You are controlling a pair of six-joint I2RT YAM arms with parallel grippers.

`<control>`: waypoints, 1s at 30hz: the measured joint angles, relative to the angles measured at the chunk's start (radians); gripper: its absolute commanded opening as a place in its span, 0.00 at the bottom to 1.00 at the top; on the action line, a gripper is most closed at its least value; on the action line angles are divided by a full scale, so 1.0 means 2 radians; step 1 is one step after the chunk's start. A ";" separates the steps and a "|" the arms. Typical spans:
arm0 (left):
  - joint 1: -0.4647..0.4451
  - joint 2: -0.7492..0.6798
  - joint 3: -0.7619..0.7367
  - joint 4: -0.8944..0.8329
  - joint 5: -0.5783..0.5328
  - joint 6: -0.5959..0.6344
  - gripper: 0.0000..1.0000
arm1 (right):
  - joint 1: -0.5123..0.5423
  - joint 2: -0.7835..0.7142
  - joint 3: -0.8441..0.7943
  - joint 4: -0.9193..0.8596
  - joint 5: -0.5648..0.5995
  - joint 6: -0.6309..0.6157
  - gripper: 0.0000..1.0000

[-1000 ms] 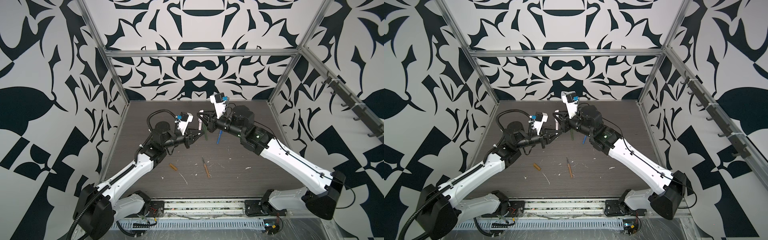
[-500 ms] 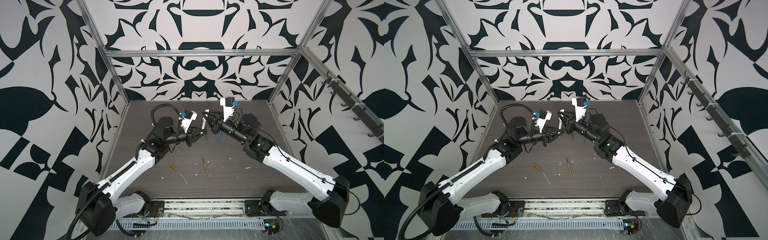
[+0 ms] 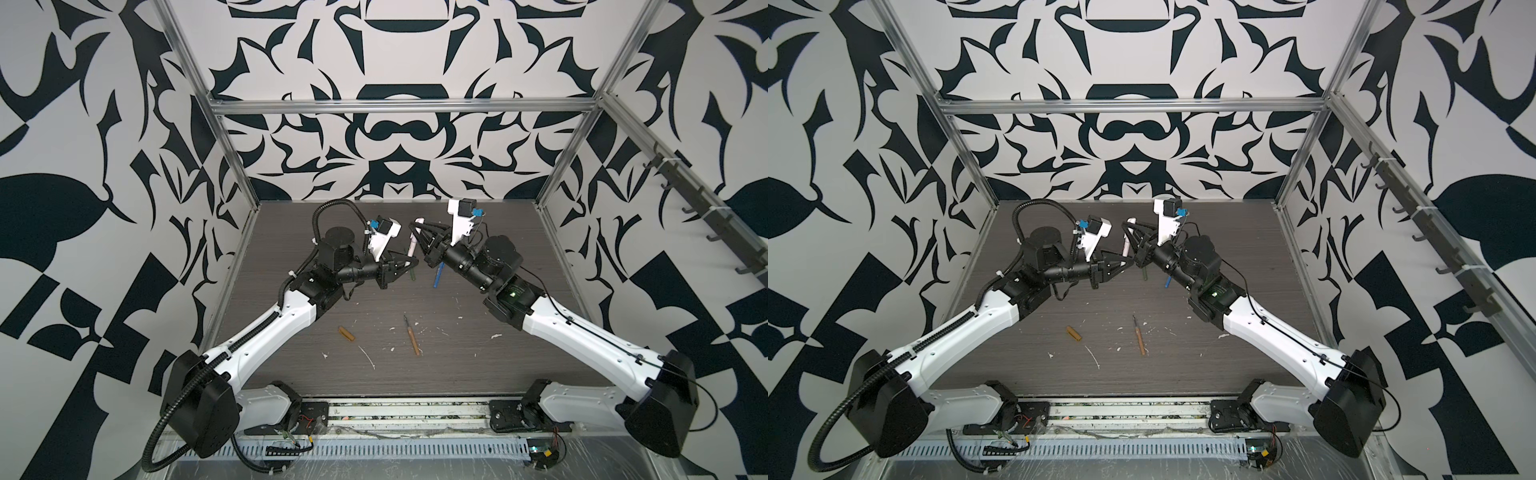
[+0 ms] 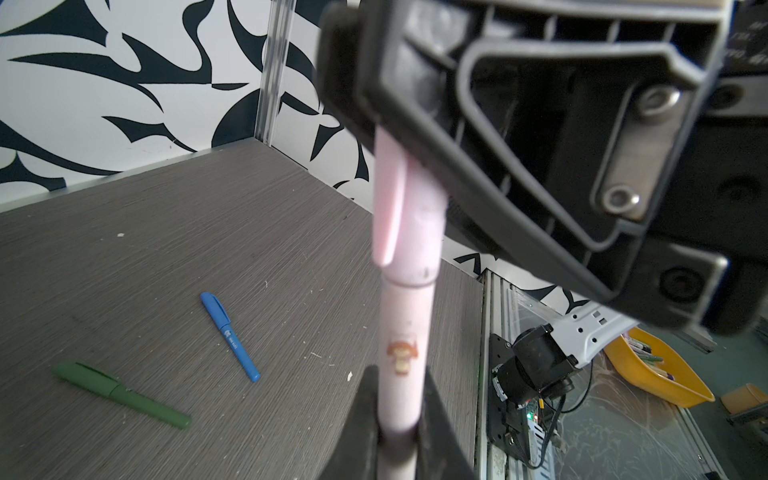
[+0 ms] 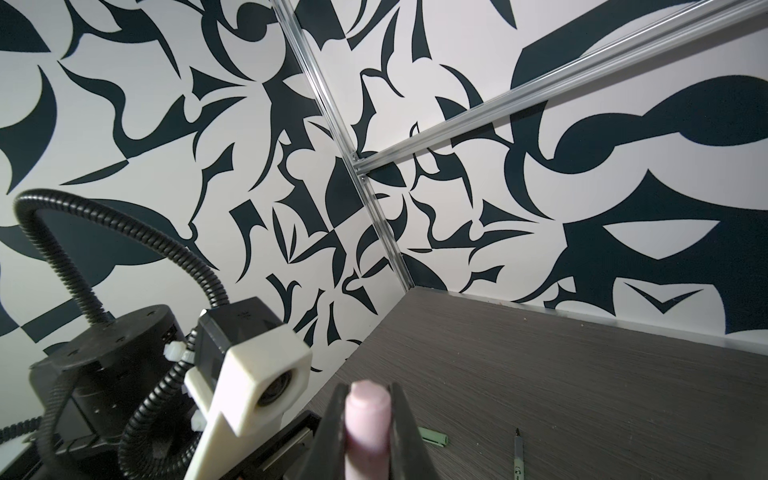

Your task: Insert the pens into the pen caps

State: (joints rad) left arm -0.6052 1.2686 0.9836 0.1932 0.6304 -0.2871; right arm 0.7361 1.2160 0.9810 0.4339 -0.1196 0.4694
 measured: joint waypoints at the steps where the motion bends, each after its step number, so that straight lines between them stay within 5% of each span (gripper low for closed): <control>1: 0.000 0.000 0.000 0.000 0.000 0.000 0.00 | 0.000 0.000 0.002 -0.003 0.001 0.000 0.16; 5: 0.006 0.000 -0.008 0.051 -0.024 -0.020 0.00 | 0.006 -0.006 0.023 -0.067 -0.010 -0.007 0.28; 12: 0.022 -0.037 -0.112 0.131 -0.080 -0.062 0.00 | 0.025 -0.016 0.096 -0.193 -0.019 -0.027 0.31; 23: 0.021 -0.080 -0.153 0.019 -0.189 -0.099 0.00 | 0.012 -0.142 0.037 -0.287 0.052 -0.063 0.28; 30: 0.021 0.007 -0.090 -0.049 -0.249 -0.119 0.00 | -0.058 -0.061 -0.032 -0.291 0.059 -0.050 0.27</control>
State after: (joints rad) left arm -0.5632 1.2831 0.8036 0.0944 0.1329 -0.5259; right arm 0.6197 1.0946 0.9161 -0.1482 -0.0010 0.3691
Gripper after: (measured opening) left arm 0.139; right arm 0.270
